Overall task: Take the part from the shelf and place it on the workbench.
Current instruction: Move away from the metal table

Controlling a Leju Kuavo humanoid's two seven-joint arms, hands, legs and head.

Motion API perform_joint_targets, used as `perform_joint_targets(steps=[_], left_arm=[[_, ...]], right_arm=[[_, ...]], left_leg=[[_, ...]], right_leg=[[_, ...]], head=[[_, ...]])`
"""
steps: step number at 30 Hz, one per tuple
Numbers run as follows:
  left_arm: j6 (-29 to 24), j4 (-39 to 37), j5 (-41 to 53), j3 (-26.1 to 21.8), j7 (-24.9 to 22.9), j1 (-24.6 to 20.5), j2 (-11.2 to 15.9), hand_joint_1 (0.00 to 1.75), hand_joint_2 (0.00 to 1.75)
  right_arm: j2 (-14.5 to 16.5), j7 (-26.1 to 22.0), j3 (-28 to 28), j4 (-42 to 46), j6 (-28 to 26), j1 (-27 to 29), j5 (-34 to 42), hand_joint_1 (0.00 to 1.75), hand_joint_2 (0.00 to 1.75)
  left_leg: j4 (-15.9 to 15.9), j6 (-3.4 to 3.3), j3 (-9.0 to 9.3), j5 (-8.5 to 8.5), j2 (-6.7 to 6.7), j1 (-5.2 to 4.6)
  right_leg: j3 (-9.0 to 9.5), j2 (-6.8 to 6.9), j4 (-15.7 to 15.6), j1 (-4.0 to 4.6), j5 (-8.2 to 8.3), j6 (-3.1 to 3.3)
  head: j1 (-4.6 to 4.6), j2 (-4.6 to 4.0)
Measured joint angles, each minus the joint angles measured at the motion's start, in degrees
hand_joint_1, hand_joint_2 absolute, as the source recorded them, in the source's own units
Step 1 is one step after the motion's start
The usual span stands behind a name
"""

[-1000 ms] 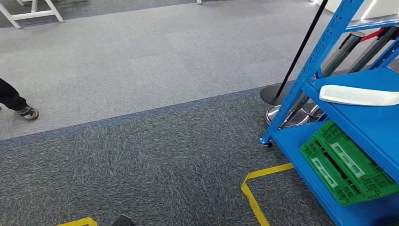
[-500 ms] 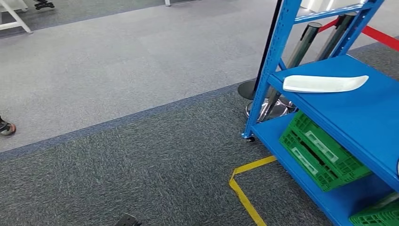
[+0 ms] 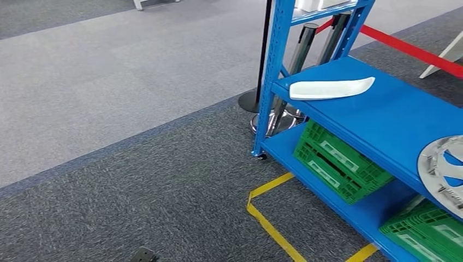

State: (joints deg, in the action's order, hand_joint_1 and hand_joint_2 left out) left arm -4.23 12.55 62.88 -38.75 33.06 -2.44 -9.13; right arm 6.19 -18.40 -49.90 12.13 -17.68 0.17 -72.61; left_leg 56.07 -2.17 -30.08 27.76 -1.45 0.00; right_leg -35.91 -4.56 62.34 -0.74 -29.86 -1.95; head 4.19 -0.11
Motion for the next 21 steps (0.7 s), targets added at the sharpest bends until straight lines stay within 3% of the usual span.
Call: perform_joint_targets(steps=[1, 3, 4, 5, 6, 8, 10, 12, 13, 15, 17, 18, 19, 20, 21], left_arm=[[0.0, 0.0, 0.0, 0.0, 0.0, 0.0, 0.0, 0.0, 1.75], [0.1, 0.0, 0.0, 0.0, 0.0, 0.2, -0.1, 0.0, 1.75], [0.1, 0.0, 0.0, 0.0, 0.0, 0.3, -0.1, 0.0, 1.75], [0.1, 0.0, 0.0, 0.0, 0.0, 0.3, -0.1, 0.0, 1.75], [0.1, 0.0, 0.0, 0.0, 0.0, 0.2, -0.2, 0.0, 1.75], [0.1, 0.0, 0.0, 0.0, 0.0, 0.2, -0.2, 0.0, 1.75], [0.1, 0.0, 0.1, 0.0, 0.0, 0.1, -0.3, 0.0, 1.75], [0.2, 0.0, 0.1, 0.0, 0.0, 0.0, -0.3, 0.0, 1.75], [0.2, 0.0, 0.1, 0.0, 0.0, -0.1, -0.3, 0.0, 1.75], [0.2, 0.0, 0.1, 0.0, 0.0, -0.1, -0.3, 0.0, 1.75], [0.2, 0.0, 0.1, 0.0, 0.0, 0.1, -0.3, 0.0, 1.75], [0.2, 0.0, 0.1, 0.0, 0.0, 0.2, -0.3, 0.0, 1.75], [0.2, 0.0, 0.1, 0.0, 0.0, 0.3, -0.3, 0.0, 1.75], [0.2, 0.0, 0.1, 0.0, 0.0, 0.3, -0.3, 0.0, 1.75], [0.2, 0.0, 0.1, 0.0, -0.1, 0.4, -0.3, 0.0, 1.75]], right_arm=[[0.0, 0.0, 0.0, 0.0, 0.0, -0.2, -0.1, 0.0, 0.0], [-0.1, 0.0, -0.1, 0.0, 0.0, -0.4, -0.2, 0.0, 0.0], [-0.1, 0.0, -0.1, 0.0, 0.0, -0.3, -0.2, 0.0, 0.0], [-0.1, 0.0, -0.2, 0.0, 0.0, -0.2, -0.3, 0.0, 0.0], [-0.2, 0.0, -0.2, 0.1, 0.0, -0.1, -0.4, 0.0, 0.0], [-0.2, 0.0, -0.4, 0.1, -0.1, -0.1, -0.6, 0.0, 0.0], [-0.2, -0.1, -0.5, 0.1, -0.1, -0.2, -0.8, 0.0, 0.0], [-0.2, -0.1, -0.6, 0.1, -0.1, -0.2, -1.0, 0.0, 0.0], [-0.2, -0.1, -0.7, 0.1, -0.1, -0.1, -1.0, 0.0, 0.0], [-0.2, 0.0, -0.7, 0.1, -0.1, -0.1, -1.1, 0.0, 0.0], [-0.2, 0.0, -0.7, 0.1, -0.1, -0.3, -1.1, 0.0, 0.0], [-0.2, 0.0, -0.7, 0.1, -0.1, -0.4, -1.1, 0.0, 0.0], [-0.2, 0.1, -0.7, 0.1, -0.1, -0.4, -1.1, 0.0, 0.0], [-0.2, 0.1, -0.7, 0.1, -0.1, -0.3, -1.1, 0.0, 0.0], [-0.2, 0.1, -0.7, 0.1, -0.1, -0.2, -1.1, 0.0, 0.0]], left_leg=[[-0.3, -0.09, 0.17, -0.12, 0.88, -0.13], [-0.4, -0.21, 0.17, -0.05, 2.84, -0.22], [-0.4, -0.17, 0.18, 0.04, 3.75, -0.22], [-0.3, -0.07, 0.22, 0.14, 4.57, -0.17], [-0.2, 0.12, 0.29, 0.28, 5.27, -0.09], [0.3, 0.75, 0.46, 0.79, 6.49, -0.09], [0.9, 1.42, 0.59, 1.27, 7.45, -0.32], [1.2, 1.85, 0.76, 1.44, 8.29, -0.37], [1.3, 2.14, 0.8, 1.69, 8.03, -0.25], [3.9, 2.71, -0.13, 3.77, 5.57, 0.09], [11.0, 3.04, -3.19, 7.56, 2.73, 0.34], [14.9, 3.09, -4.96, 9.06, 2.25, 0.38], [17.5, 3.09, -6.22, 9.59, 2.08, 0.4], [18.0, 3.03, -6.6, 8.92, 2.0, 0.41], [16.2, 2.89, -5.95, 7.14, 1.79, 0.43]], right_leg=[[-1.4, 2.06, 2.8, 0.07, -1.79, -0.16], [-4.35, 3.89, 9.4, -0.08, -5.0, -0.7], [-4.93, 4.19, 11.1, -0.22, -5.39, -1.01], [-4.47, 4.45, 10.8, -0.38, -4.75, -1.3], [-2.81, 4.9, 8.1, -0.54, -3.15, -1.54], [1.92, 7.06, 0.1, -0.64, 0.03, -1.69], [4.47, 8.38, -4.2, -0.49, 1.02, -0.92], [4.47, 7.52, -4.3, -0.34, 0.95, 0.12], [4.4, 7.0, -4.3, -0.4, 1.01, 0.47], [4.37, 5.87, -4.5, -0.62, 1.24, 1.16], [4.3, 4.56, -4.5, -0.72, 1.39, 1.59], [4.27, 3.78, -4.5, -0.72, 1.41, 1.7], [4.29, 2.97, -4.5, -0.71, 1.42, 1.73], [4.35, 2.13, -4.5, -0.71, 1.43, 1.74], [4.44, 1.25, -4.4, -0.72, 1.43, 1.73]], head=[[-0.2, 0.0], [-0.39, 0.0], [-0.39, 0.0], [-0.38, 0.0], [-0.39, 0.0], [-0.4, 0.0], [-0.3, 0.0], [-0.2, 0.0], [-0.2, 0.0], [-0.15, 0.0], [-0.07, 0.0], [-0.07, 0.0], [-0.07, 0.0], [-0.08, 0.0], [-0.08, 0.0]])
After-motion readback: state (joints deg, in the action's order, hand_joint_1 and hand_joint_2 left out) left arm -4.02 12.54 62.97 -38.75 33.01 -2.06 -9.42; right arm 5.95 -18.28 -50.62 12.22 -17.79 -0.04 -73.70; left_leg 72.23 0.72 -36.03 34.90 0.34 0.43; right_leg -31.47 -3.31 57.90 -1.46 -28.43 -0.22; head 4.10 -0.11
